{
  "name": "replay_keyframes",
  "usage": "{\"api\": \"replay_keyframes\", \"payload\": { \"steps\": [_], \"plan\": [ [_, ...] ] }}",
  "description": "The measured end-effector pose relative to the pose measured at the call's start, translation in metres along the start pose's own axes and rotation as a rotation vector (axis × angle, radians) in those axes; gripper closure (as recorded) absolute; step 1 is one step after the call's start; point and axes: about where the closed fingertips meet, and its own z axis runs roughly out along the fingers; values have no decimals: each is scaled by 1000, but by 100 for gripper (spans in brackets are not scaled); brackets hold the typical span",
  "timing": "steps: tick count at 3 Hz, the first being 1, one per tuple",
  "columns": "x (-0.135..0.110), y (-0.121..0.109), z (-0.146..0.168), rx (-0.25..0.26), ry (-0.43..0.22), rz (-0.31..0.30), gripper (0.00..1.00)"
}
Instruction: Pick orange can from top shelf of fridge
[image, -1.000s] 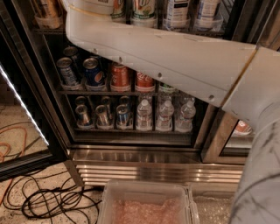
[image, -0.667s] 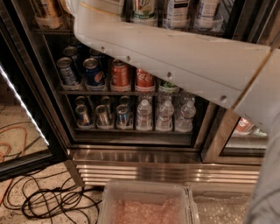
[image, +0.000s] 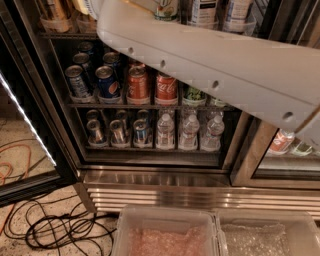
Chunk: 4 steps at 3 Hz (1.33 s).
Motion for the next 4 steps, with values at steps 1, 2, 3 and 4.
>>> {"api": "replay_keyframes", "payload": {
  "steps": [1,2,3,4],
  "plan": [
    [0,0,0,-1,0,1,100],
    [-4,1,-8,-37,3,36,100],
    [-17,5,-21,-104,-11,72,100],
    [-28,17,-20,-170,-21,117,100]
  ]
}}
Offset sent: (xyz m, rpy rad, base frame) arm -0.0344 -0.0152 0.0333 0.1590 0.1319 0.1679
